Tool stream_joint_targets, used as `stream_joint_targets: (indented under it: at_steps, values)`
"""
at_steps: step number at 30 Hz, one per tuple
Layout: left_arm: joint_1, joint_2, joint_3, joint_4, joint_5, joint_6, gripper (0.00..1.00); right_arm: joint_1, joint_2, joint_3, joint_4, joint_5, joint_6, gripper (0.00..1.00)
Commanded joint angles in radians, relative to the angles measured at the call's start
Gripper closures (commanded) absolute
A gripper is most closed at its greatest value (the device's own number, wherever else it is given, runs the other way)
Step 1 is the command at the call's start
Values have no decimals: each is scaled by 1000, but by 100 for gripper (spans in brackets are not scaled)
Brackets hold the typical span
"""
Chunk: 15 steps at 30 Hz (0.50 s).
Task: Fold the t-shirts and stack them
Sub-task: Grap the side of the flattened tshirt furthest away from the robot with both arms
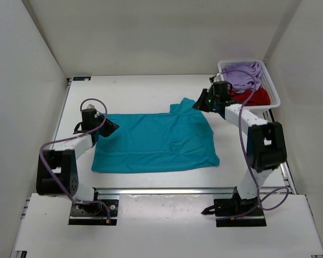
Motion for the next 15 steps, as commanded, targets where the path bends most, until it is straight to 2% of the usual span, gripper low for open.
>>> stream_joint_targets:
  at_steps: [1, 4, 5, 9, 15]
  values:
    - [20, 40, 66, 23, 45, -9, 81, -67, 146, 173, -22, 24, -57, 96]
    - [-8, 15, 54, 15, -39, 31, 80, -104, 293, 338, -111, -17, -74, 77]
    - [-5, 12, 43, 25, -31, 28, 80, -105, 321, 393, -130, -25, -79, 74]
    - [8, 27, 48, 20, -20, 41, 79, -92, 491, 550, -239, -11, -94, 64]
    - [-15, 43, 39, 27, -38, 52, 79, -72, 584, 636, -221, -89, -54, 54]
